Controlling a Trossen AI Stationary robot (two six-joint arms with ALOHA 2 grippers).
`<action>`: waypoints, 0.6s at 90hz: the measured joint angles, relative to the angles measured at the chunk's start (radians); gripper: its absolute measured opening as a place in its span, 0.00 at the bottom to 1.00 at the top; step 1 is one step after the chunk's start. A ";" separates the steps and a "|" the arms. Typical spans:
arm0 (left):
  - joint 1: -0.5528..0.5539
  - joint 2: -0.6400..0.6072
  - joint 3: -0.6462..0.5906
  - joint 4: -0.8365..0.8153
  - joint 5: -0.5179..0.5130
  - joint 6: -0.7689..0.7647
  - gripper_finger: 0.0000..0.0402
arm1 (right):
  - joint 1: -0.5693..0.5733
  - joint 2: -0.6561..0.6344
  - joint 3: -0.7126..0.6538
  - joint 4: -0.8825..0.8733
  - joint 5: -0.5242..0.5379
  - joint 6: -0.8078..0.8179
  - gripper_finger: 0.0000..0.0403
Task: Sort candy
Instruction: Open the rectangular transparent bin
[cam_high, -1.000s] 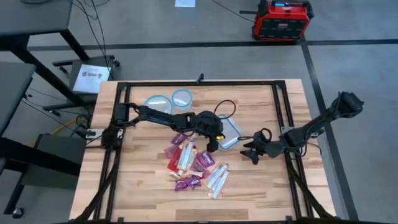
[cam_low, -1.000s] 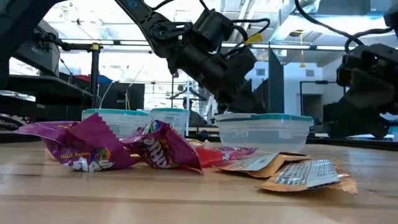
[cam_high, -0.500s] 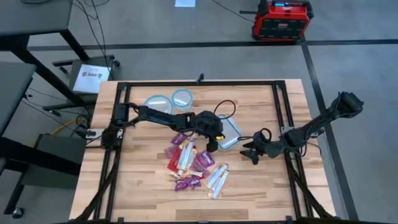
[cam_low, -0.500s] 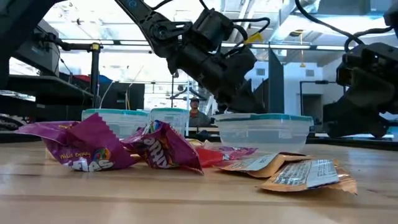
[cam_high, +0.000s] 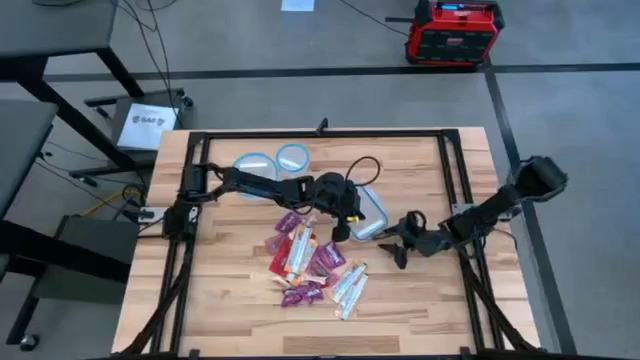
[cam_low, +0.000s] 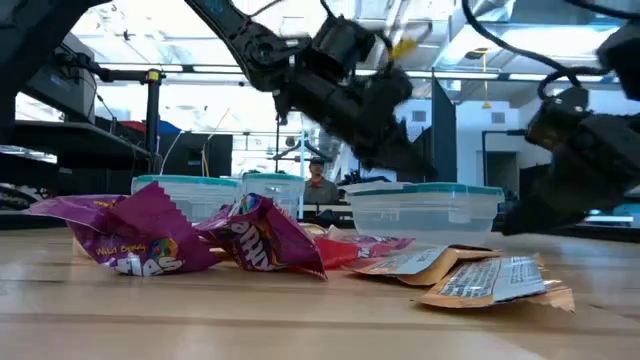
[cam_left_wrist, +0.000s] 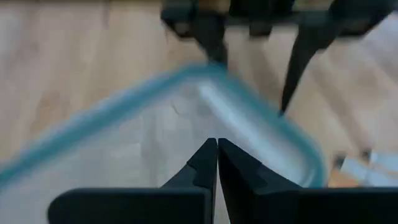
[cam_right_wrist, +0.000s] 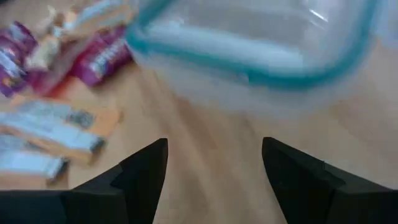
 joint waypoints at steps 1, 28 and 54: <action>0.002 0.004 0.000 0.010 0.008 0.000 0.00 | -0.005 0.008 0.000 0.019 -0.007 -0.007 0.62; 0.009 0.004 0.002 -0.006 0.067 0.049 0.00 | -0.059 0.126 -0.002 0.337 -0.139 -0.098 0.62; -0.023 0.058 0.009 0.029 0.048 0.032 0.00 | -0.069 0.275 -0.003 0.550 -0.140 -0.068 0.62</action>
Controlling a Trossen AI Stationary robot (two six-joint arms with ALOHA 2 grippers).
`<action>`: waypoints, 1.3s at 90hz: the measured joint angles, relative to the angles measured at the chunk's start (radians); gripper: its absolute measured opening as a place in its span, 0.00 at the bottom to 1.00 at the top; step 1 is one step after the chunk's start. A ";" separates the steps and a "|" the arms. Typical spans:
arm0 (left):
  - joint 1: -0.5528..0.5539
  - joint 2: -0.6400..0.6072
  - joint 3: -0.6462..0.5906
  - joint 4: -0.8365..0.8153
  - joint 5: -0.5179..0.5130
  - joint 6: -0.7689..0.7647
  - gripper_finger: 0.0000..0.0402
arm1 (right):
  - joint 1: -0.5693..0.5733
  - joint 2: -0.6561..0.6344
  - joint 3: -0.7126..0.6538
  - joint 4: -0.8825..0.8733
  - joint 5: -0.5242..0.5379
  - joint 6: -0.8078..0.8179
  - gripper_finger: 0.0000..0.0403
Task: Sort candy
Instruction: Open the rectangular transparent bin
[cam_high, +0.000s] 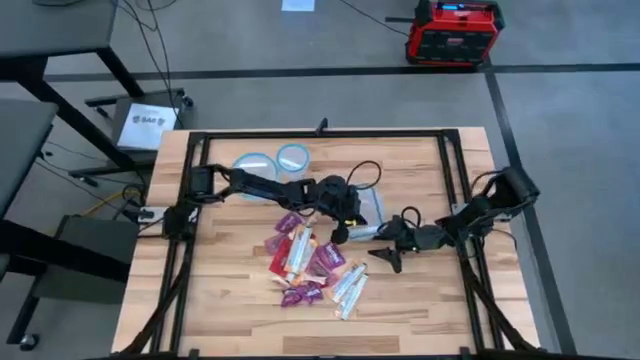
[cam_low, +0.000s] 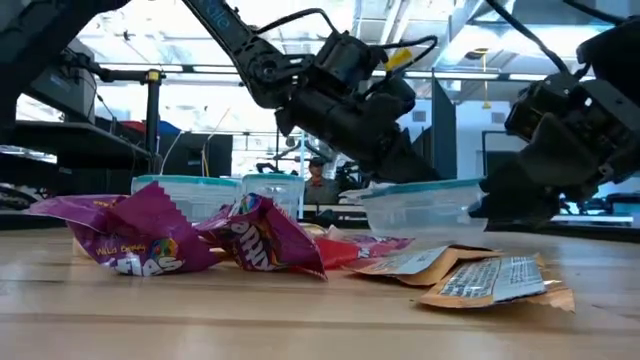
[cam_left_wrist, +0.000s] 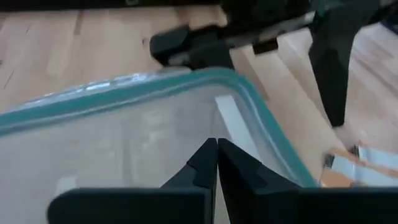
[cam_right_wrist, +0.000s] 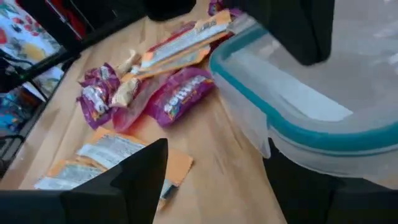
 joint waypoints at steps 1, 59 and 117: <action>-0.001 0.003 0.002 -0.003 -0.002 0.000 0.00 | -0.001 0.008 0.000 0.009 0.000 0.002 0.62; -0.009 -0.006 0.037 -0.052 -0.040 -0.042 0.00 | 0.121 -0.023 -0.012 0.227 -0.056 -0.047 0.62; -0.062 -0.401 0.045 -0.597 -0.177 0.079 0.00 | 0.108 -0.225 0.239 -0.490 0.213 -0.527 0.62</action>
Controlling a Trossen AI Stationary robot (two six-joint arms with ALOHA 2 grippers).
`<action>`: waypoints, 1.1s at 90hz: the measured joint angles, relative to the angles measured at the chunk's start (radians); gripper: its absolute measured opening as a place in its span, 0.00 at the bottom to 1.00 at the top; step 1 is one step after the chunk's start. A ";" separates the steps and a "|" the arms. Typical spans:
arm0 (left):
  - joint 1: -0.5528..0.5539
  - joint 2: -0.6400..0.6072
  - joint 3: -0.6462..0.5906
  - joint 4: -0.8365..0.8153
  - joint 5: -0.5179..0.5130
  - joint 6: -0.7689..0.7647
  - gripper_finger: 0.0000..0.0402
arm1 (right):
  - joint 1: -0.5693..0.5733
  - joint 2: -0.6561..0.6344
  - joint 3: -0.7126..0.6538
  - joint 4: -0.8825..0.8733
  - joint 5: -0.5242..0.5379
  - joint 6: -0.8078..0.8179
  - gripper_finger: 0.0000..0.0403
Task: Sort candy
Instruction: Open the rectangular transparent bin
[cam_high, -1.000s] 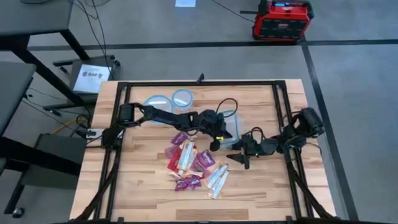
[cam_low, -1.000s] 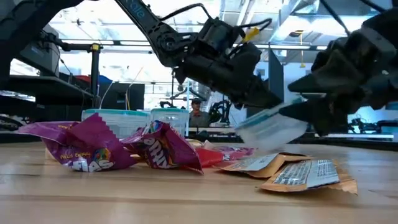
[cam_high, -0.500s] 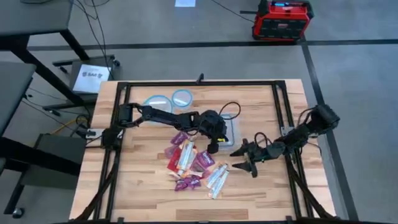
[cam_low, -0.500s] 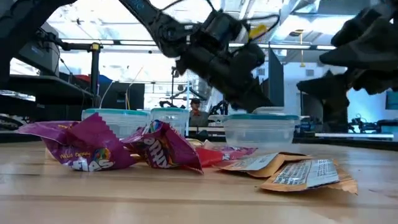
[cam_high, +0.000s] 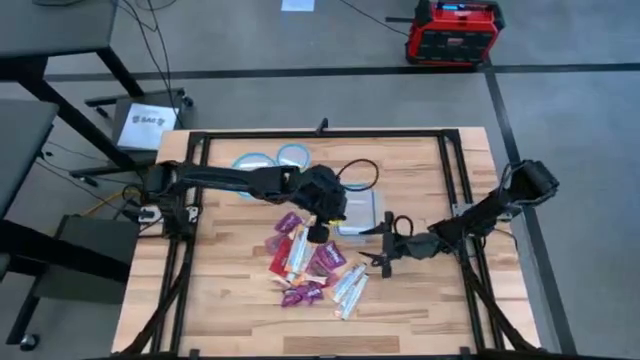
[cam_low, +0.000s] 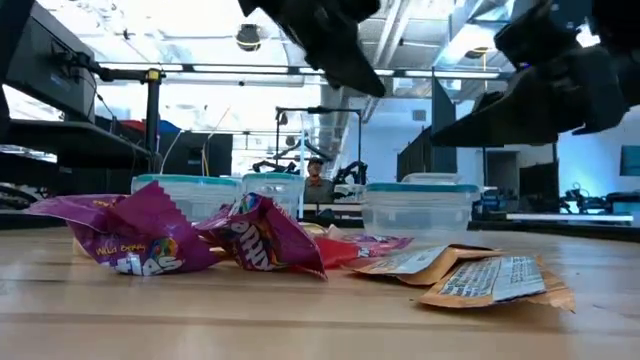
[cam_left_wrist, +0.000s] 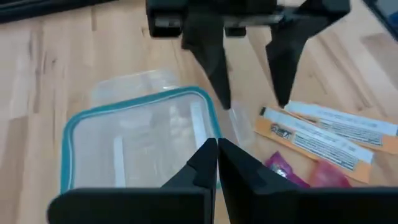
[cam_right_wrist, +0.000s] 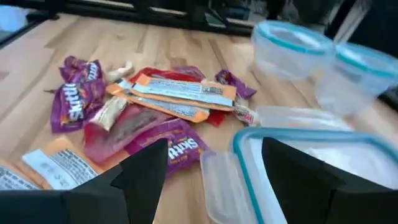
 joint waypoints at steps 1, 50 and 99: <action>-0.001 -0.002 -0.009 0.009 0.000 -0.006 0.00 | 0.002 -0.001 0.003 0.002 0.000 0.000 0.62; -0.117 -0.038 -0.080 -0.042 -0.070 -0.064 0.00 | 0.076 0.047 0.014 -0.096 0.050 -0.137 0.51; -0.101 -0.038 -0.132 -0.030 -0.077 -0.060 0.00 | -0.017 0.150 0.088 -0.078 0.102 -0.320 0.32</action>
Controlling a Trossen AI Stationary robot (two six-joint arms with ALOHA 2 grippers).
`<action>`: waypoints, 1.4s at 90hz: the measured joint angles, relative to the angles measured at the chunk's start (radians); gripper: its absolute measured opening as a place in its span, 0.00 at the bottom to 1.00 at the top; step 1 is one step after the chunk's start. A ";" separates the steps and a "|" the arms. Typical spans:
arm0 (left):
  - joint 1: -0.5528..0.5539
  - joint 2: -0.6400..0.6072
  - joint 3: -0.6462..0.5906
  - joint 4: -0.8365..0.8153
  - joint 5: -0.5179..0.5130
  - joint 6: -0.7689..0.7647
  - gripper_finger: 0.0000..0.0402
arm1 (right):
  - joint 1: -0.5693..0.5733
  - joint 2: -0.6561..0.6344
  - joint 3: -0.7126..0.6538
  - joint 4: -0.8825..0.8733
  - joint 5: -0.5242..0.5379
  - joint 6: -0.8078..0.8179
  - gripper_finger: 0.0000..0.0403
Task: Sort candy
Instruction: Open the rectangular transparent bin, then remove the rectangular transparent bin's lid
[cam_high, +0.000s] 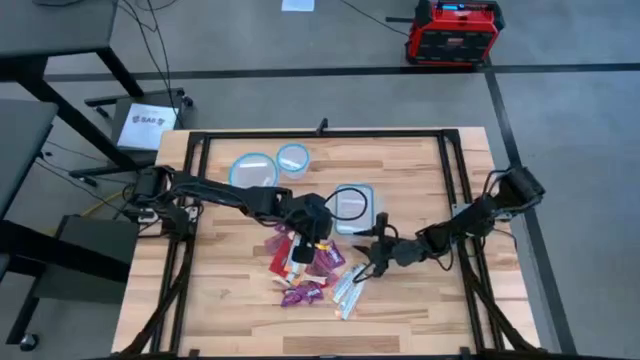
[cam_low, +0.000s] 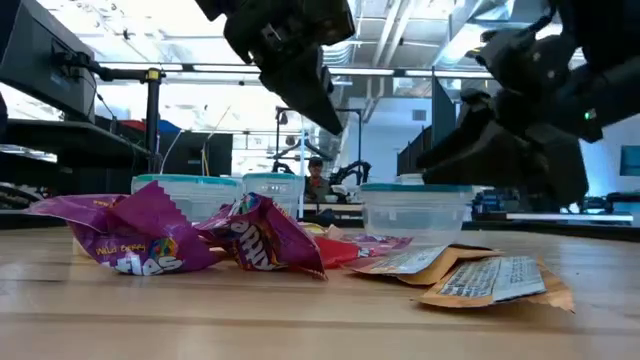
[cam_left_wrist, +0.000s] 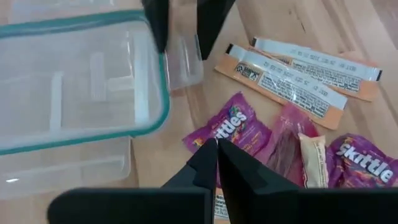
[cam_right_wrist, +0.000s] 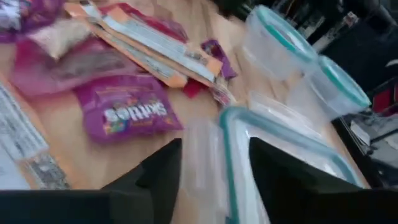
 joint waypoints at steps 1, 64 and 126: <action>0.001 0.000 0.000 0.000 0.000 0.000 0.00 | -0.001 0.000 0.000 -0.001 -0.001 0.000 0.30; 0.004 0.000 0.000 -0.003 0.001 0.041 0.00 | -0.023 -0.105 0.070 -0.200 0.000 0.019 0.00; 0.004 0.000 0.001 -0.004 0.001 0.044 0.00 | -0.022 -0.105 0.071 -0.201 -0.003 0.038 0.00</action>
